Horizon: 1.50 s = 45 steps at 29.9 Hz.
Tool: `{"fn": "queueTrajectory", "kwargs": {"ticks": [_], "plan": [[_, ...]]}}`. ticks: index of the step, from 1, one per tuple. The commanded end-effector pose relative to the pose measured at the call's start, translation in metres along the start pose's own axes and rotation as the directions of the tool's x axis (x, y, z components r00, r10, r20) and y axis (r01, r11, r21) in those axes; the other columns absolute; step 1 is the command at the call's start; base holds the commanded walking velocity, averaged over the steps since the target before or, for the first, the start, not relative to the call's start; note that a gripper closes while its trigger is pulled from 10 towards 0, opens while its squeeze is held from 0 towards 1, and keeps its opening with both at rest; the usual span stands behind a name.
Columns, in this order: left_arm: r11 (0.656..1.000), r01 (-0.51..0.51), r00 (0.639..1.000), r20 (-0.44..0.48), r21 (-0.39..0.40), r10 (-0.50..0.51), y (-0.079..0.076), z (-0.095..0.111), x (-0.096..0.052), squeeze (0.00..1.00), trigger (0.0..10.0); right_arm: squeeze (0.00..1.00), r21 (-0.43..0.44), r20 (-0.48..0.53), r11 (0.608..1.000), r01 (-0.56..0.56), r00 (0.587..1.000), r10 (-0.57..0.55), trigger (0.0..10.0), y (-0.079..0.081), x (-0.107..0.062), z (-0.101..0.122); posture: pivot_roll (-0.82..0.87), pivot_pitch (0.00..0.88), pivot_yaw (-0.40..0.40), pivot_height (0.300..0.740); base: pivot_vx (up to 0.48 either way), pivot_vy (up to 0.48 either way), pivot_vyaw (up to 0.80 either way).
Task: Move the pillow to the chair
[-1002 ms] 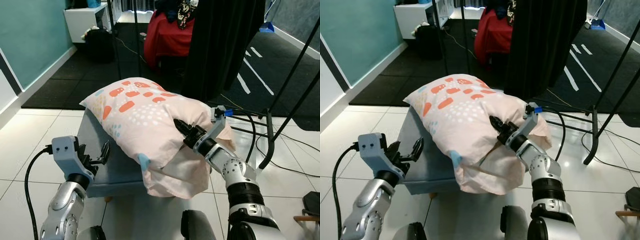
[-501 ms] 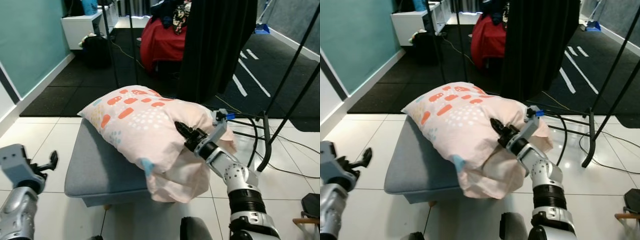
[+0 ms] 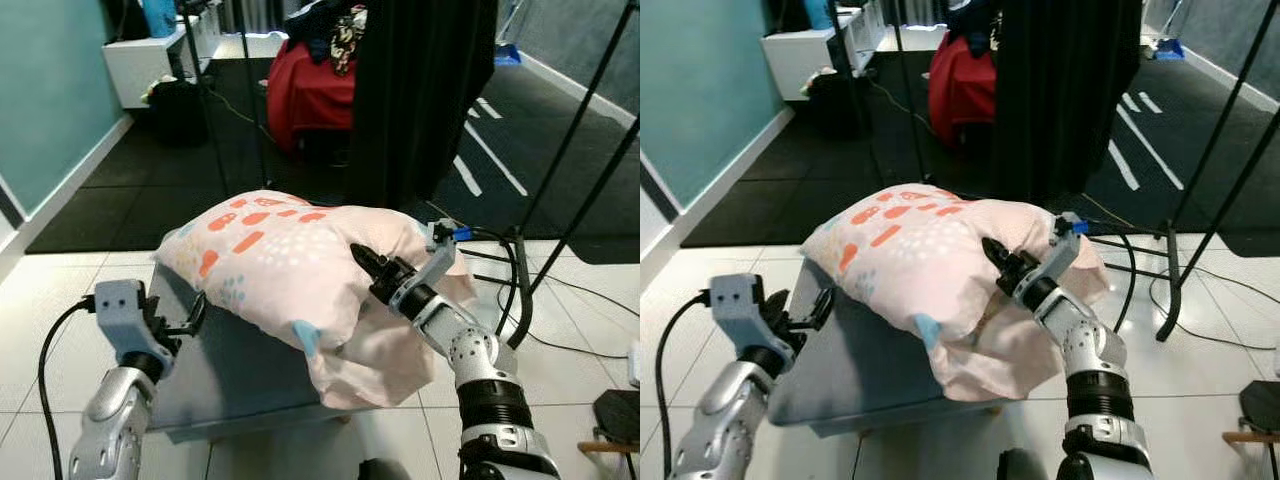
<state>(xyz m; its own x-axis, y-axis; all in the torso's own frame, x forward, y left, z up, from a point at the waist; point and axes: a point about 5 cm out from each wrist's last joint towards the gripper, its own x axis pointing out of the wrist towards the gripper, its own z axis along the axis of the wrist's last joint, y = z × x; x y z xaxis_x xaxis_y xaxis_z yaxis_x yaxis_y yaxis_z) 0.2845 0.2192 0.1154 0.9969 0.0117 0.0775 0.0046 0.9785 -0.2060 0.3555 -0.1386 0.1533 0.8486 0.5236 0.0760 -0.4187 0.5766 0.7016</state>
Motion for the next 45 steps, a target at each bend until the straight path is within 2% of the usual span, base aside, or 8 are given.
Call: {"fn": "queueTrajectory", "kwargs": {"ticks": [1,11,21,25,32,33,34,45], "plan": [[1.000,-0.008,1.000,-0.009,0.002,0.008,0.002,0.000,-0.004,0.00,10.0,0.00,-0.006,0.034,0.999,-0.046,0.998,0.046,0.0,0.010,0.003,0.007,-0.11,0.021,0.001,0.635,0.000,0.000,0.00],[1.000,-0.009,1.000,-0.009,0.013,0.009,-0.004,0.004,-0.008,0.00,10.0,0.00,-0.009,0.023,0.998,-0.057,0.998,0.057,0.0,0.011,0.004,0.008,-0.11,0.022,-0.012,0.665,0.000,0.000,0.00],[1.000,-0.016,1.000,-0.010,0.022,0.016,-0.006,0.006,-0.011,0.00,10.0,0.00,-0.049,-0.063,0.991,-0.123,0.991,0.120,0.0,0.020,0.005,0.001,-0.11,0.024,-0.019,0.700,0.000,0.000,0.00],[1.000,-0.024,0.999,-0.025,0.018,0.025,-0.004,0.005,-0.013,0.00,10.0,0.00,-0.075,-0.099,0.981,-0.177,0.981,0.169,0.0,0.028,0.006,-0.003,-0.11,0.025,-0.007,0.720,0.000,0.000,0.00],[1.000,-0.007,0.998,-0.063,0.008,0.007,-0.006,0.003,-0.013,0.00,10.0,0.00,-0.087,-0.111,0.983,-0.162,0.982,0.152,0.0,0.025,0.005,-0.009,-0.09,0.025,-0.001,0.735,0.000,0.000,0.00],[1.000,0.005,0.996,-0.086,0.004,-0.005,-0.008,0.001,-0.014,0.00,10.0,0.00,-0.085,-0.114,0.987,-0.137,0.985,0.127,1.2,0.021,0.004,-0.011,-0.08,0.024,-0.004,0.740,-0.480,0.000,0.00],[1.000,0.012,0.995,-0.102,0.001,-0.012,-0.010,-0.001,-0.014,0.00,10.0,0.00,-0.084,-0.116,0.989,-0.120,0.987,0.110,10.0,0.019,0.004,-0.012,-0.08,0.021,-0.006,0.740,-0.480,0.000,0.00],[0.999,0.024,0.996,-0.089,0.035,-0.021,-0.014,-0.001,-0.014,0.00,10.0,0.00,-0.155,-0.083,0.988,0.003,0.996,-0.016,10.0,0.007,0.006,-0.008,-0.09,0.012,-0.009,0.740,-0.087,0.000,0.00]]}}
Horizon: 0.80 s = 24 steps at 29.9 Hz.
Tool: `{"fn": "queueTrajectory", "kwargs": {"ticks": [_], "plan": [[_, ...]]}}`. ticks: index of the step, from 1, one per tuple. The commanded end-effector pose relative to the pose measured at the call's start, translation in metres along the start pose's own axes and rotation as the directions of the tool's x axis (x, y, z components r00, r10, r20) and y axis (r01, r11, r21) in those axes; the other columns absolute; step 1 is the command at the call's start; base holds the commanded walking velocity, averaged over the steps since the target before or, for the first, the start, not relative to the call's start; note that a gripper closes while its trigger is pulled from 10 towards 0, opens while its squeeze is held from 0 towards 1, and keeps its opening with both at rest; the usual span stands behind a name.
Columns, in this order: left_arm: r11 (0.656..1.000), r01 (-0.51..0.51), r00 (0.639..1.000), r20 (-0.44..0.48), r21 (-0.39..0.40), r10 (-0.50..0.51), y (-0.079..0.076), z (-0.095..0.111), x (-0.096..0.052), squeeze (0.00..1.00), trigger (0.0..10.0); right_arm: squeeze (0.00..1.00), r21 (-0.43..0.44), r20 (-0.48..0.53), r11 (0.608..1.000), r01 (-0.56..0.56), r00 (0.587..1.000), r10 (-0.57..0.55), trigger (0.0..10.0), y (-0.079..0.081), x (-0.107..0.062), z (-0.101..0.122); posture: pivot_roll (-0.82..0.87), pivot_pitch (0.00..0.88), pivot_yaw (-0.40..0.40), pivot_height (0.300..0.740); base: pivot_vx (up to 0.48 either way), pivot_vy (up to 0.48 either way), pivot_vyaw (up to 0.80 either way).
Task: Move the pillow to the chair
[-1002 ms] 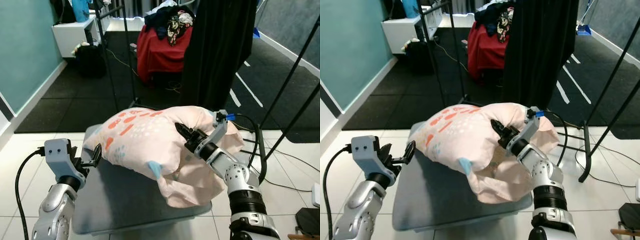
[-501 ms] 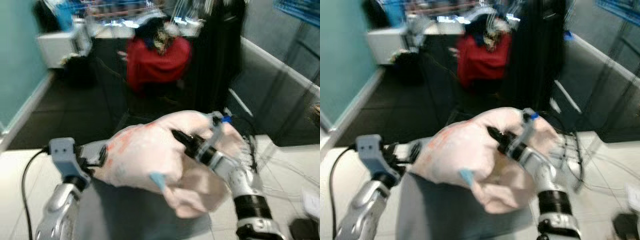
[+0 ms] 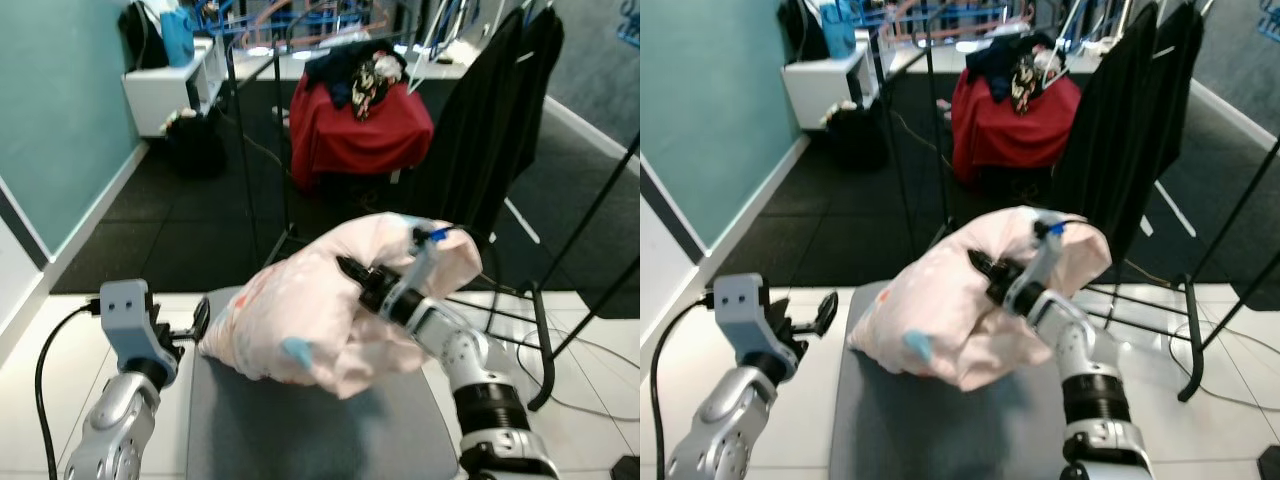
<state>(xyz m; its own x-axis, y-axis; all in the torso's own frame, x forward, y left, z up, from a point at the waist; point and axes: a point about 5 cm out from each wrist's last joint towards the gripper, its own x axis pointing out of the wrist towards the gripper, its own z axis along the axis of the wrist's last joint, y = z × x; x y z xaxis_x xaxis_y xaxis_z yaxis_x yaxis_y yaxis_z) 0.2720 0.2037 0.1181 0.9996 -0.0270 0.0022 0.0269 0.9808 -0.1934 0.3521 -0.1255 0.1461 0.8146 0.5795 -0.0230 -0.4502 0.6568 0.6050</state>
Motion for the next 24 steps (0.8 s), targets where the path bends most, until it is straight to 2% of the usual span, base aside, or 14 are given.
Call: {"fn": "queueTrajectory", "kwargs": {"ticks": [1,2,3,7,13,15,16,19,24], "plan": [[1.000,0.001,1.000,-0.006,0.029,-0.001,0.001,-0.001,-0.001,0.00,10.0,0.00,-0.034,0.038,0.999,0.017,0.999,-0.015,10.0,0.000,0.002,0.007,-0.09,0.013,-0.009,0.740,0.000,0.000,0.00],[1.000,0.001,1.000,-0.006,0.029,-0.001,0.001,-0.001,-0.001,0.00,10.0,0.00,-0.034,0.038,0.999,0.017,0.999,-0.015,10.0,0.000,0.002,0.007,-0.09,0.013,-0.009,0.740,0.000,0.000,0.00],[0.999,0.009,1.000,-0.003,0.036,-0.009,0.000,0.000,-0.002,0.00,10.0,0.00,-0.070,0.045,0.994,0.089,0.995,-0.086,10.0,-0.007,0.001,0.007,-0.09,0.015,-0.005,0.740,0.000,0.000,0.00],[0.999,0.015,1.000,-0.008,0.044,-0.015,-0.002,-0.001,-0.002,0.00,10.0,0.00,-0.116,0.041,0.982,0.151,0.988,-0.147,10.0,-0.013,-0.001,0.006,-0.09,0.013,-0.009,0.740,0.000,0.000,0.00],[0.998,0.021,1.000,-0.009,0.059,-0.020,-0.006,-0.001,-0.002,0.00,10.0,0.00,-0.151,0.049,0.975,0.160,0.987,-0.155,10.0,-0.016,-0.001,0.006,-0.11,0.010,-0.019,0.740,0.000,0.000,0.00],[0.998,0.020,1.000,-0.010,0.062,-0.019,-0.007,-0.002,-0.001,0.00,10.0,0.00,-0.140,0.041,0.983,0.117,0.993,-0.113,10.0,-0.014,0.000,0.006,-0.11,0.009,-0.020,0.740,0.000,0.000,0.00],[0.998,0.019,1.000,-0.014,0.065,-0.018,-0.007,-0.003,-0.002,0.00,10.0,0.00,-0.103,0.044,0.993,0.060,0.997,-0.055,10.0,-0.010,-0.001,0.006,-0.12,0.009,-0.016,0.740,0.000,0.000,0.00],[0.998,0.019,1.000,-0.016,0.067,-0.018,-0.008,-0.004,-0.001,0.00,10.0,0.00,-0.091,0.051,0.996,0.019,0.999,-0.014,10.0,-0.007,-0.002,0.007,-0.11,0.009,-0.017,0.740,0.000,0.000,0.00],[0.997,0.029,0.999,-0.017,0.074,-0.028,-0.011,-0.003,-0.001,0.00,10.0,0.00,-0.118,0.034,0.991,-0.057,0.998,0.062,10.0,0.001,-0.003,0.003,-0.11,0.012,-0.020,0.740,0.000,0.000,0.77]]}}
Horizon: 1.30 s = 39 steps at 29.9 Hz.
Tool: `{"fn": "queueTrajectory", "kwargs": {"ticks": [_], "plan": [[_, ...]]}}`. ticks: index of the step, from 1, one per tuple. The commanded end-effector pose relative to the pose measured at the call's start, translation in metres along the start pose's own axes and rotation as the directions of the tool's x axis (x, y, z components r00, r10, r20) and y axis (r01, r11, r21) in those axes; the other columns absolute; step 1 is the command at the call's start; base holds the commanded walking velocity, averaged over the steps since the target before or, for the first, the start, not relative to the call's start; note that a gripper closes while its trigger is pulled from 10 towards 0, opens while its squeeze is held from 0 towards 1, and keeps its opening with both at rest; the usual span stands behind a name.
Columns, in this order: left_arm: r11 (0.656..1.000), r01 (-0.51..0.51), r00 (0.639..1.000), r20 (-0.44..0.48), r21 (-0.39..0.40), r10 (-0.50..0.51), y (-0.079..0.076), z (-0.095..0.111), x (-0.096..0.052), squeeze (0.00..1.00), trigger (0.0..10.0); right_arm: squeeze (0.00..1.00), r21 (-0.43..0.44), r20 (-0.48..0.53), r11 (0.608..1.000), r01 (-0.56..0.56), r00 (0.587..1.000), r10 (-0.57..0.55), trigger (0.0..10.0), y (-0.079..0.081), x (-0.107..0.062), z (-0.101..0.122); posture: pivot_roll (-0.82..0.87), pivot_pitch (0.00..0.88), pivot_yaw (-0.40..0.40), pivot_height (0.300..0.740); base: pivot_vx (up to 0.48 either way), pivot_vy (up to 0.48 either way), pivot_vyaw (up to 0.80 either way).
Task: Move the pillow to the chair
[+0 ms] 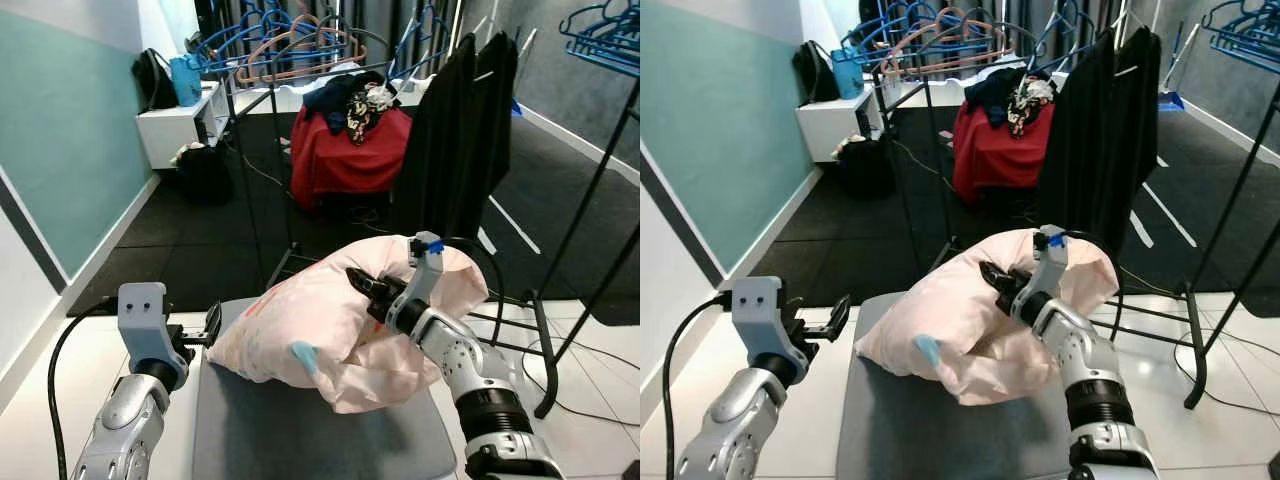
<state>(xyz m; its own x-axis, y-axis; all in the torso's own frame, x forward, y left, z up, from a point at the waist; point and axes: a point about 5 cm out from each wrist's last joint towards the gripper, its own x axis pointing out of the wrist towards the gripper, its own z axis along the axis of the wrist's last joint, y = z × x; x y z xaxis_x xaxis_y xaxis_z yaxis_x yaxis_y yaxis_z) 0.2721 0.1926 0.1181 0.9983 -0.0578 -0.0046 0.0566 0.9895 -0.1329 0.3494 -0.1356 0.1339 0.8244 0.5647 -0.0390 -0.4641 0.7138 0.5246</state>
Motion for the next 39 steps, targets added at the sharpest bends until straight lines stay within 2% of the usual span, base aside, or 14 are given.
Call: {"fn": "queueTrajectory", "kwargs": {"ticks": [1,5,7,9,12,14,15,16,17,19,27,39], "plan": [[1.000,-0.014,1.000,-0.013,0.001,0.014,0.000,-0.002,-0.002,0.00,10.0,0.00,-0.025,0.042,0.994,-0.110,0.993,0.111,10.0,0.017,0.005,0.009,-0.11,0.014,-0.019,0.740,0.000,0.000,0.79],[1.000,-0.022,1.000,-0.022,-0.005,0.022,0.002,-0.003,-0.003,0.00,10.0,0.00,-0.025,0.044,0.991,-0.134,0.990,0.135,10.0,0.020,0.005,0.009,-0.11,0.011,-0.016,0.740,0.000,0.000,0.79],[1.000,-0.027,0.999,-0.034,-0.007,0.027,0.004,-0.005,-0.004,0.00,10.0,0.00,-0.017,0.047,0.977,-0.213,0.976,0.213,10.0,0.029,0.005,0.011,-0.11,0.011,-0.016,0.740,0.000,0.000,0.78],[1.000,-0.029,0.999,-0.037,-0.008,0.028,0.005,-0.005,-0.004,0.00,10.0,0.00,-0.015,0.048,0.969,-0.246,0.968,0.246,10.0,0.032,0.005,0.011,-0.11,0.011,-0.016,0.740,0.000,0.000,0.78],[1.000,-0.029,0.999,-0.037,-0.008,0.028,0.005,-0.005,-0.004,0.00,10.0,0.00,-0.015,0.048,0.969,-0.246,0.968,0.246,10.0,0.032,0.005,0.011,-0.11,0.011,-0.016,0.740,0.000,0.000,0.78],[0.999,-0.037,0.998,-0.041,-0.003,0.036,0.006,-0.005,-0.004,0.00,10.0,0.00,-0.002,0.059,0.908,-0.418,0.907,0.417,10.0,0.055,0.000,0.016,-0.11,0.013,-0.014,0.740,0.000,0.000,0.78],[0.999,-0.037,0.998,-0.041,-0.003,0.036,0.006,-0.005,-0.004,0.00,10.0,0.00,-0.002,0.059,0.908,-0.418,0.907,0.417,10.0,0.055,0.000,0.016,-0.11,0.013,-0.014,0.740,0.000,0.000,0.78],[0.999,-0.039,0.998,-0.045,-0.003,0.039,0.006,-0.005,-0.004,0.00,10.0,0.00,-0.003,0.064,0.876,-0.483,0.874,0.482,10.0,0.066,-0.002,0.017,-0.11,0.014,-0.014,0.740,0.000,0.000,0.78],[0.999,-0.039,0.998,-0.045,-0.003,0.039,0.006,-0.005,-0.004,0.00,10.0,0.00,-0.003,0.064,0.876,-0.483,0.874,0.482,10.0,0.066,-0.002,0.017,-0.11,0.014,-0.014,0.740,0.000,0.000,0.78],[0.999,-0.046,0.998,-0.053,0.001,0.046,0.007,-0.004,-0.004,0.00,10.0,0.00,-0.011,0.062,0.845,-0.535,0.843,0.534,10.0,0.075,-0.004,0.018,-0.10,0.014,-0.012,0.740,-0.437,0.000,0.78],[0.999,-0.051,0.998,-0.048,-0.007,0.051,0.008,-0.003,-0.004,0.00,10.0,0.00,-0.024,0.033,0.856,-0.516,0.856,0.516,10.0,0.073,-0.002,0.014,-0.10,0.014,-0.015,0.740,-0.477,0.000,0.78],[0.999,-0.037,0.999,-0.031,0.011,0.038,0.006,0.003,-0.002,0.00,10.0,0.00,-0.024,0.027,0.863,-0.504,0.863,0.505,10.0,0.072,-0.004,0.014,-0.09,0.015,-0.012,0.740,0.000,0.000,0.78]]}}
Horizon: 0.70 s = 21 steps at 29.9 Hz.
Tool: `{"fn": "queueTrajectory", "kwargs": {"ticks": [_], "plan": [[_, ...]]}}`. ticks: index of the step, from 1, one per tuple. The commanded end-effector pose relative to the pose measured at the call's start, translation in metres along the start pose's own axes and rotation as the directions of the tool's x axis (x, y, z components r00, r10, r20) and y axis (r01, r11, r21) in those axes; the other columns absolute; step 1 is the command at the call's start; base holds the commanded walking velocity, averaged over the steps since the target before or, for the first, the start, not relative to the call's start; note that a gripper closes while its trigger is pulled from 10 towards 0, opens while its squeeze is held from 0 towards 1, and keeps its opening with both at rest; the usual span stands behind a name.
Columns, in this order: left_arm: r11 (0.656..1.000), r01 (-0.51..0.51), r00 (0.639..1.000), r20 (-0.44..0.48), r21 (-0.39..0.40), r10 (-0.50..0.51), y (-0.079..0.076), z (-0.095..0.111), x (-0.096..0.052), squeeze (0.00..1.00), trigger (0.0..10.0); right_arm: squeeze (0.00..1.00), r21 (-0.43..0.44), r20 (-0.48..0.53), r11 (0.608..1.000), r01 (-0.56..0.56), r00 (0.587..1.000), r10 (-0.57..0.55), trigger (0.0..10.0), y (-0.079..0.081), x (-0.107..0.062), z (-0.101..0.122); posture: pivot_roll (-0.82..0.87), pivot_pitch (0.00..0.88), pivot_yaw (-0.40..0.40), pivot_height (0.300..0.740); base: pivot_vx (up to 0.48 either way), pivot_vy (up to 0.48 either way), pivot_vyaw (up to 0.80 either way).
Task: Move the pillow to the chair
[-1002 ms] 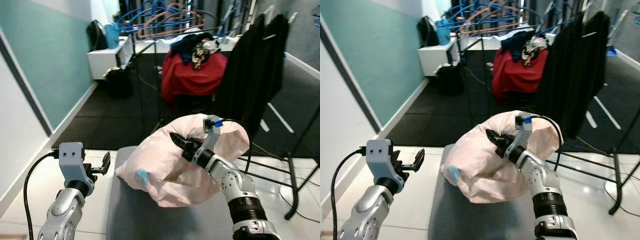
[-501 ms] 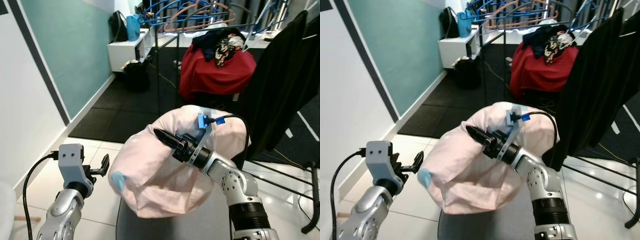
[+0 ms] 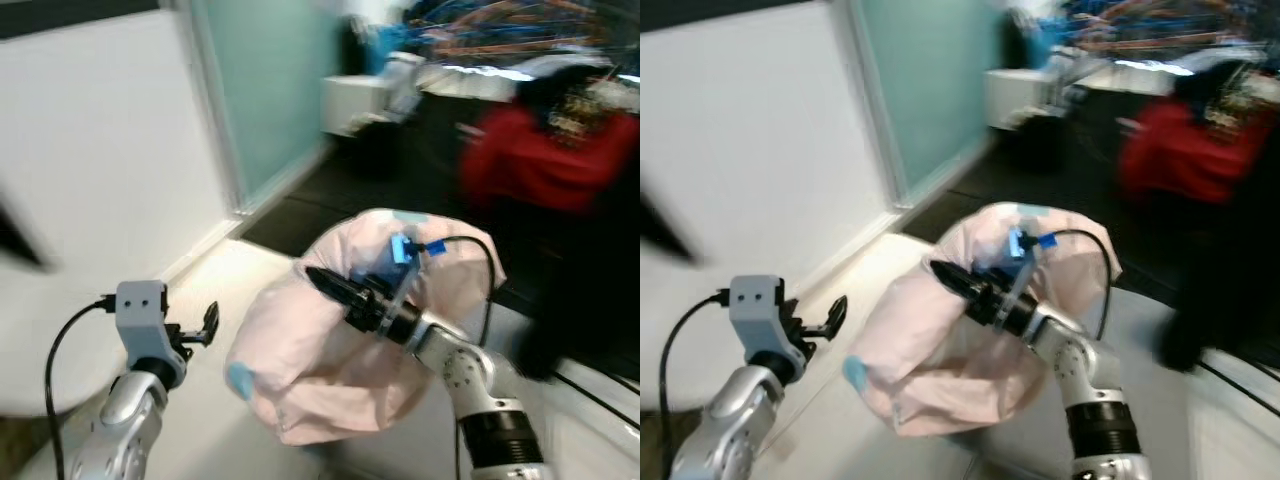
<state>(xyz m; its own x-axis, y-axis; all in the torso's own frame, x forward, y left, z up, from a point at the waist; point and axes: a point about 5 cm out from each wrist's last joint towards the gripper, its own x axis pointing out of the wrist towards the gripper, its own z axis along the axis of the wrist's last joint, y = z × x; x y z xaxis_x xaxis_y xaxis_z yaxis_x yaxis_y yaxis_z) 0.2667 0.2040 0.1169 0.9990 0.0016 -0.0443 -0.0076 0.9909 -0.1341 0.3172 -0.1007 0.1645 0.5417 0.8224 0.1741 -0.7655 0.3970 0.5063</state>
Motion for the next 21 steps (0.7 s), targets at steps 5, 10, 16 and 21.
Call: {"fn": "queueTrajectory", "kwargs": {"ticks": [5,10,16,21], "plan": [[0.999,0.026,1.000,-0.001,0.019,-0.026,-0.006,0.003,0.004,0.00,10.0,0.00,-0.040,0.065,0.996,-0.086,0.994,0.089,10.0,0.013,0.010,0.015,-0.09,0.010,-0.010,0.740,0.000,0.000,0.78],[0.999,0.041,0.999,0.000,0.023,-0.041,-0.010,0.003,0.005,0.00,10.0,0.00,-0.034,0.088,0.996,-0.087,0.992,0.089,10.0,0.013,0.011,0.018,-0.09,0.012,-0.008,0.740,0.000,0.000,0.78],[0.999,0.048,0.999,0.000,0.023,-0.048,-0.013,0.004,0.006,0.00,10.0,0.00,-0.038,0.091,0.998,-0.059,0.994,0.063,10.0,0.011,0.009,0.018,-0.10,0.016,-0.008,0.740,0.000,0.000,0.78],[0.998,0.057,0.998,-0.009,0.010,-0.057,-0.013,0.004,0.006,0.00,10.0,0.00,-0.046,0.100,0.994,0.095,0.991,-0.090,10.0,-0.006,0.008,0.019,-0.10,0.014,-0.011,0.740,0.000,0.000,0.47]]}}
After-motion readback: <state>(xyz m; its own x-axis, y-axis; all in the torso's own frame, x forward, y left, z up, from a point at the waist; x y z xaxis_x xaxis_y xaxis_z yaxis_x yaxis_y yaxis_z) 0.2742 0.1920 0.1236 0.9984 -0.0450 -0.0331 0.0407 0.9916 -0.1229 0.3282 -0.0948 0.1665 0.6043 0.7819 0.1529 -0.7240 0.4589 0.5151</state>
